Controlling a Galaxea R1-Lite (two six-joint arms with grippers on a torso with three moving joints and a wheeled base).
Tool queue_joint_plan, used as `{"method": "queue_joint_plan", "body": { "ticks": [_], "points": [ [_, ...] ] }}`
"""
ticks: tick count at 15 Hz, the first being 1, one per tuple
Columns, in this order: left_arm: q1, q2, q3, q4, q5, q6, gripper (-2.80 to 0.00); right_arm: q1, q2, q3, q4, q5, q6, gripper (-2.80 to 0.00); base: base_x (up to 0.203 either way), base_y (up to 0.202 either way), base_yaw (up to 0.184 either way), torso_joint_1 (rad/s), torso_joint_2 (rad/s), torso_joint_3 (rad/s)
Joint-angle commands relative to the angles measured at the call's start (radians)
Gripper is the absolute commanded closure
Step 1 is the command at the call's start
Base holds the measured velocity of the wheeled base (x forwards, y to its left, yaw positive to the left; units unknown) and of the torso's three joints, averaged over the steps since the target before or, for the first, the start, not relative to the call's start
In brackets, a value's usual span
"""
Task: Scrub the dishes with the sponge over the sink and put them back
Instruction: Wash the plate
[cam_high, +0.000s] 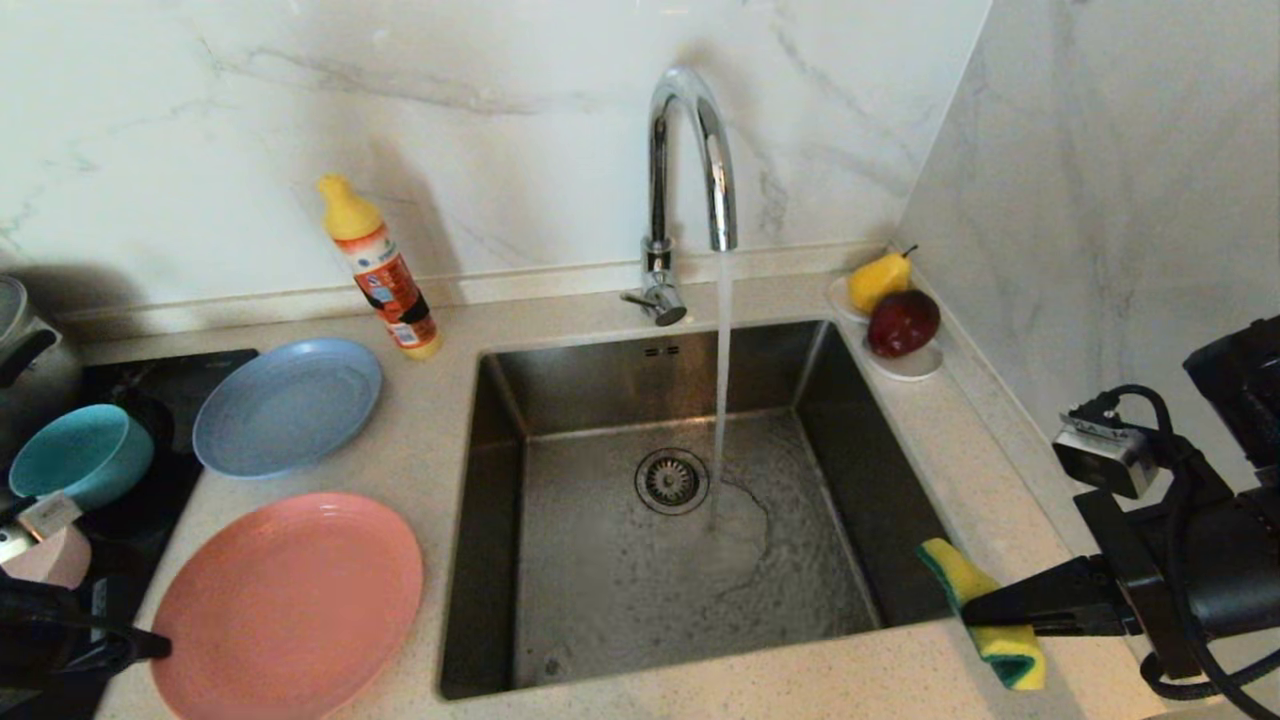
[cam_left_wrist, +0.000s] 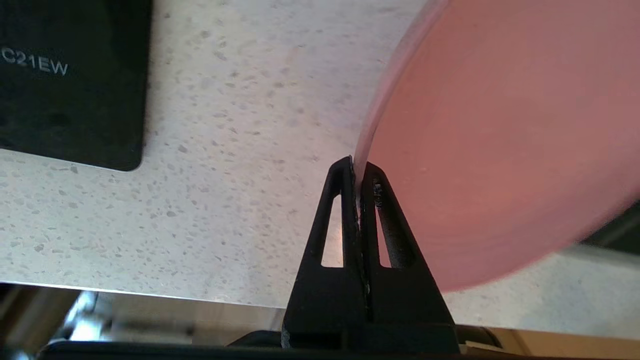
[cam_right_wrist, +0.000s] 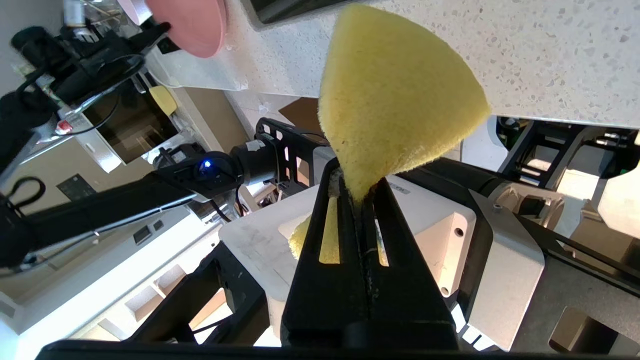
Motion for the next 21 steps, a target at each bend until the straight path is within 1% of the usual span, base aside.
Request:
{"method": "queue_joint_plan", "body": {
  "ticks": [1, 2, 3, 4, 5, 7, 9, 10, 12, 13, 14, 16, 18, 21],
  "points": [
    [-0.052, -0.104, 0.011, 0.006, -0.066, -0.019, 0.00, 0.001, 0.000, 0.004, 0.001, 0.005, 0.003, 0.00, 0.000, 0.000, 0.000, 0.000, 0.00, 0.000],
    [-0.102, -0.127, 0.013, 0.009, -0.080, -0.051, 0.00, 0.001, -0.001, 0.003, 0.001, 0.010, 0.002, 0.00, 0.000, 0.000, 0.000, 0.000, 0.00, 0.000],
    [-0.165, -0.144, 0.006, 0.007, -0.084, -0.103, 0.00, 0.001, -0.002, 0.001, 0.001, 0.019, 0.003, 0.00, 0.000, 0.000, 0.000, 0.000, 0.00, 0.000],
    [-0.224, -0.156, -0.015, 0.009, -0.085, -0.148, 0.00, 0.001, -0.006, -0.005, 0.001, 0.020, 0.003, 0.00, 0.000, 0.000, 0.000, 0.000, 0.00, 0.000],
    [-0.277, -0.159, -0.042, 0.011, -0.079, -0.178, 0.00, 0.001, -0.017, -0.007, 0.001, 0.020, 0.003, 0.00, 0.000, 0.000, 0.000, 0.000, 0.00, 0.000],
    [-0.394, -0.151, -0.090, 0.011, -0.029, -0.229, 0.00, 0.001, -0.043, -0.007, -0.001, 0.020, 0.001, 0.00, 0.000, 0.000, 0.000, 0.000, 0.00, 0.000],
    [-0.513, -0.117, -0.137, 0.005, 0.035, -0.286, 0.00, 0.001, -0.054, -0.007, -0.001, 0.020, -0.001, 0.00, 0.000, 0.000, 0.000, 0.000, 0.00, 0.000],
    [-0.573, -0.087, -0.168, 0.003, 0.065, -0.314, 0.00, 0.001, -0.056, -0.007, -0.001, 0.021, 0.000, 0.00, 0.000, 0.000, 0.000, 0.000, 0.00, 0.000],
    [-0.681, 0.001, -0.255, 0.000, 0.123, -0.392, 0.00, 0.001, -0.056, -0.023, -0.001, 0.034, 0.008, 0.00, 0.000, 0.000, 0.000, 0.000, 0.00, 0.000],
    [-0.723, 0.043, -0.297, -0.002, 0.139, -0.432, 0.00, 0.001, -0.059, -0.032, -0.002, 0.040, 0.022, 0.00, 0.000, 0.000, 0.000, 0.000, 0.00, 0.000],
    [-0.765, 0.081, -0.321, -0.015, 0.148, -0.458, 0.00, 0.000, -0.065, -0.040, -0.002, 0.042, 0.025, 0.00, 0.000, 0.000, 0.000, 0.000, 0.00, 0.000],
    [-0.848, 0.154, -0.347, -0.090, 0.164, -0.493, 0.00, -0.002, -0.083, -0.041, -0.002, 0.045, 0.026, 0.00, 0.000, 0.000, 0.000, 0.000, 0.00, 0.000],
    [-0.903, 0.236, -0.384, -0.145, 0.203, -0.510, 0.00, -0.002, -0.088, -0.064, 0.000, 0.056, 0.045, 0.00, 0.000, 0.000, 0.000, 0.000, 0.00, 0.000],
    [-0.989, 0.341, -0.487, -0.170, 0.276, -0.519, 0.00, -0.021, -0.117, -0.087, 0.004, 0.057, 0.068, 0.00, 0.000, 0.000, 0.000, 0.000, 0.00, 0.000]
  ]
}}
